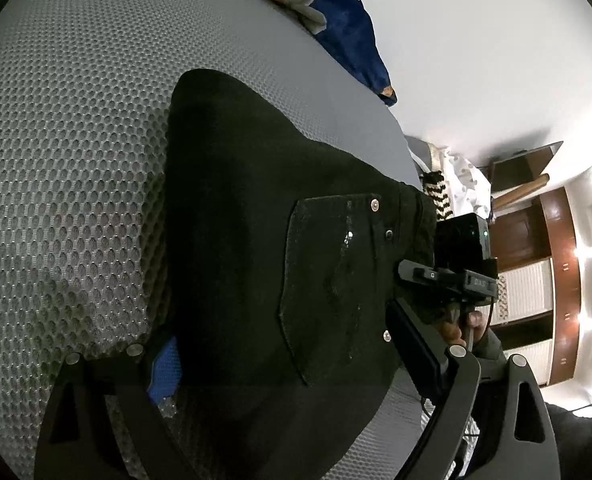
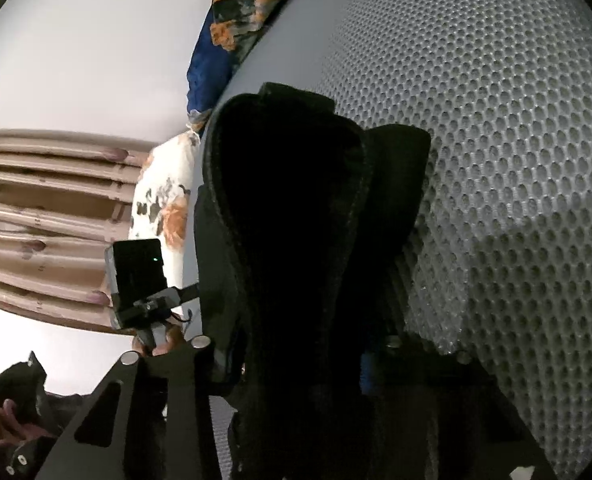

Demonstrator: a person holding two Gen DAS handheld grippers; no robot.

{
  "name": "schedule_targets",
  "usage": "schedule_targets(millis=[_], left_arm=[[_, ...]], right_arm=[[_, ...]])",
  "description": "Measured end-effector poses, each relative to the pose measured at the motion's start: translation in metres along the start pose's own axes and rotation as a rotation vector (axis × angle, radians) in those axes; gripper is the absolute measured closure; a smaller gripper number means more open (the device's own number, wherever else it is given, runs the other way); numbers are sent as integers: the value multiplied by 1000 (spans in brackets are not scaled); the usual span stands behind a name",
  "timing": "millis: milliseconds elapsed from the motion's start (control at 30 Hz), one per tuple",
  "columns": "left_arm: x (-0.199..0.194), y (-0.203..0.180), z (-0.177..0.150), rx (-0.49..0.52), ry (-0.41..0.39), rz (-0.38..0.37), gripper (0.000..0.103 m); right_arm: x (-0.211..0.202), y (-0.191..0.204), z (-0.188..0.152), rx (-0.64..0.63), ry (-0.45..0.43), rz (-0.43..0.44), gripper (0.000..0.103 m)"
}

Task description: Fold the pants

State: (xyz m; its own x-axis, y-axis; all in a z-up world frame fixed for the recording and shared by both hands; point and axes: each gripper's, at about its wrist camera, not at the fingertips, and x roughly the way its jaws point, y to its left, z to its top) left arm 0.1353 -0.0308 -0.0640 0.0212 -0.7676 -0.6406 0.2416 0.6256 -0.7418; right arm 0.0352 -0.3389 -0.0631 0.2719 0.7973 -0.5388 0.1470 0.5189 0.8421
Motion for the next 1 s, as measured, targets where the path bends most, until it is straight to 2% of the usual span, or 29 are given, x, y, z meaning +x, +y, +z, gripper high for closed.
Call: schedule_targets(millis=[133, 200, 233, 267, 300, 567, 700, 1000], left_arm=[[2, -9, -1, -9, -9, 63, 22], [2, -14, -3, 7, -25, 144, 40], [2, -17, -5, 18, -30, 182, 45], [3, -19, -7, 31, -35, 217, 56], [4, -21, -9, 45, -38, 245, 60], [8, -40, -12, 69, -61, 308, 75], [0, -48, -8, 99, -73, 291, 81], [-20, -54, 0, 163, -96, 321, 82]], right_arm=[[-1, 1, -4, 23, -32, -26, 65], [-2, 4, -7, 28, -52, -40, 66], [-2, 5, -8, 35, -60, -43, 67], [-2, 6, -9, 45, -69, -49, 68], [-2, 6, -10, 51, -77, -54, 68], [1, 33, -13, 42, -127, -136, 74], [5, 50, -12, 31, -142, -158, 75], [26, 75, 1, 25, -145, -135, 75]])
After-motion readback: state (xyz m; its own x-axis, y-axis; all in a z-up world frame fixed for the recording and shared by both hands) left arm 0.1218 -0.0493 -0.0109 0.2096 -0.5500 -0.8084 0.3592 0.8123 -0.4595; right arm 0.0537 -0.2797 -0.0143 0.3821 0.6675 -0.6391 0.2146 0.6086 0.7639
